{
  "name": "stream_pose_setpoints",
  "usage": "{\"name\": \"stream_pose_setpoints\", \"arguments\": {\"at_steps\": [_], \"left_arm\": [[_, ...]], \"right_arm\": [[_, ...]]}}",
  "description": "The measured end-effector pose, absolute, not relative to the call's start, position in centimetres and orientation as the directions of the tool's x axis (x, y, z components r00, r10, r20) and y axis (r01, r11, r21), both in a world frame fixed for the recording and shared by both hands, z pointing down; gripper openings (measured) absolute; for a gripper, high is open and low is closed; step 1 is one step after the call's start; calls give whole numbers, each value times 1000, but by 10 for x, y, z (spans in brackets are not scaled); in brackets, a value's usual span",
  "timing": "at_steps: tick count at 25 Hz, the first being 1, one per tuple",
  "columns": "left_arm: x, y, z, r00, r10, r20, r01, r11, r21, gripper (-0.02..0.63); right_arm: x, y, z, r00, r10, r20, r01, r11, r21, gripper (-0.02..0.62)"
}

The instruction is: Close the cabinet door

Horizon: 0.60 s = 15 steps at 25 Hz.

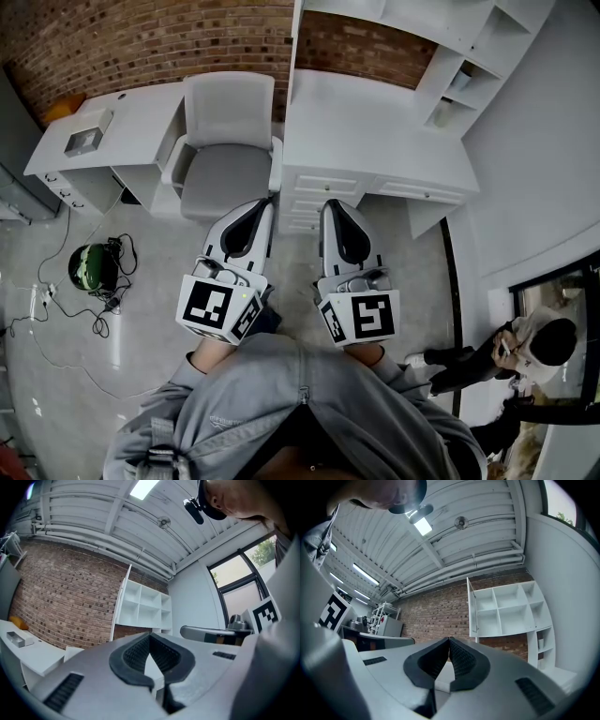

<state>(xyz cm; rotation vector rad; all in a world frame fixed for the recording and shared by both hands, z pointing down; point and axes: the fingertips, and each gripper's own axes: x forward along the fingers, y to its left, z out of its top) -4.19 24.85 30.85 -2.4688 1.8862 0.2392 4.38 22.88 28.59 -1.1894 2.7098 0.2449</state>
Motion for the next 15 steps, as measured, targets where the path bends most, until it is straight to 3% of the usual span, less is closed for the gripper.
{"name": "stream_pose_setpoints", "arguments": {"at_steps": [15], "left_arm": [[-68,204,314,275,-951,-143,-954,-288,80,5]], "right_arm": [[18,188,291,-656,-723,-217,-752,652,100,27]]}}
